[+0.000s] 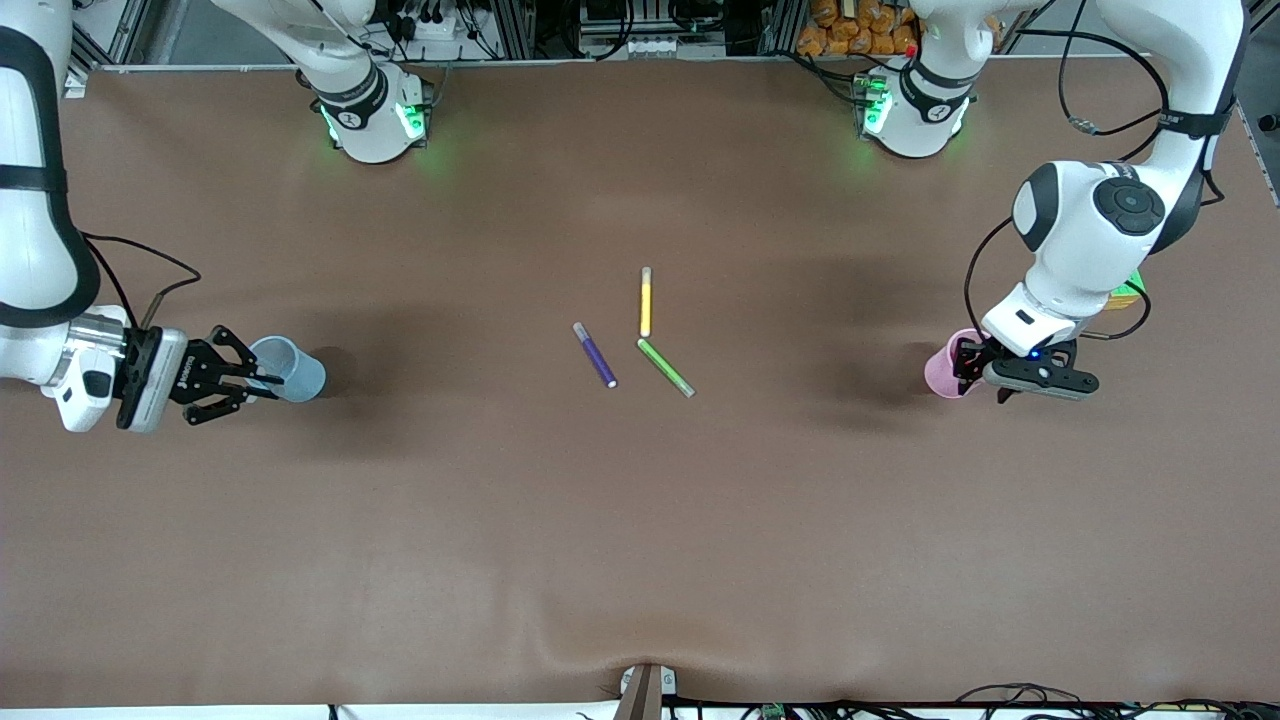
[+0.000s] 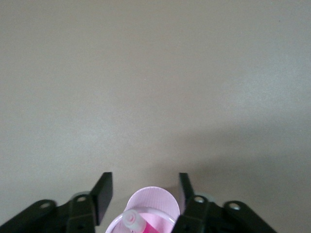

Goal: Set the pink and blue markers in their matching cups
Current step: 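Drop the pink marker into the pink cup while the right gripper carries the blue marker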

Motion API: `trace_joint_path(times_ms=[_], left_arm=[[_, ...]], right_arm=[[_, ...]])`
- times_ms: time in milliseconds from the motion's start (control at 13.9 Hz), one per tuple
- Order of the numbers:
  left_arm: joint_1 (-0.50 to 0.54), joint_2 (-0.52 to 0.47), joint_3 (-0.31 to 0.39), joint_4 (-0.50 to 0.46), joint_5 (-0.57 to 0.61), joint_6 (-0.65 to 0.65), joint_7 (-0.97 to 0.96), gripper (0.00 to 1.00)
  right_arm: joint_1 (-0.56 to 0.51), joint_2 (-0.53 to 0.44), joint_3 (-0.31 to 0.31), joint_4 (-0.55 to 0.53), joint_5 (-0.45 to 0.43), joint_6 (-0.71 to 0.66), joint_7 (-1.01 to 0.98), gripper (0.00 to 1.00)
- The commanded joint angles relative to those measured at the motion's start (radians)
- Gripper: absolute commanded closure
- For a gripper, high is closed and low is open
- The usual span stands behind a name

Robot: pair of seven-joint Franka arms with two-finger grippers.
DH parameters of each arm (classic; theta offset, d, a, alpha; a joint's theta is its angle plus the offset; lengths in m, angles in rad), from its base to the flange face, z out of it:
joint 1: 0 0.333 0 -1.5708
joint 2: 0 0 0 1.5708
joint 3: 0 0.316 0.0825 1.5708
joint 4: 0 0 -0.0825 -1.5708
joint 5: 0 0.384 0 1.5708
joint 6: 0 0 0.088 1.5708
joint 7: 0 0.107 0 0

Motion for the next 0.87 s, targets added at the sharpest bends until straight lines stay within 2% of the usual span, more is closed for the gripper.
trace_joint_path(times_ms=[0, 144, 433, 505, 577, 649, 793], left_arm=[[0.003, -0.027, -0.013, 0.125, 0.004, -0.233, -0.022, 0.00], [-0.012, -0.024, -0.016, 0.248, -0.001, -0.448, -0.020, 0.00], [-0.012, -0.018, -0.076, 0.429, -0.004, -0.703, -0.034, 0.00], [-0.016, -0.013, -0.085, 0.492, -0.022, -0.787, -0.038, 0.00], [-0.019, -0.010, -0.085, 0.552, -0.041, -0.863, -0.054, 0.00], [-0.019, -0.008, -0.087, 0.599, -0.045, -0.921, -0.061, 0.00], [-0.019, -0.010, -0.087, 0.663, -0.044, -0.981, -0.063, 0.00]], right_arm=[[-0.049, -0.036, 0.018, -0.090, 0.059, -0.017, -0.098, 1.00], [-0.078, -0.026, 0.018, -0.102, 0.081, -0.033, -0.135, 1.00], [-0.097, -0.013, 0.016, -0.115, 0.081, -0.034, -0.152, 1.00], [-0.106, -0.011, 0.016, -0.116, 0.081, -0.033, -0.153, 0.82], [-0.106, -0.010, 0.016, -0.116, 0.081, -0.034, -0.156, 0.37], [-0.106, -0.009, 0.016, -0.116, 0.081, -0.033, -0.156, 0.00], [-0.098, -0.011, 0.016, -0.110, 0.082, -0.030, -0.153, 0.00]])
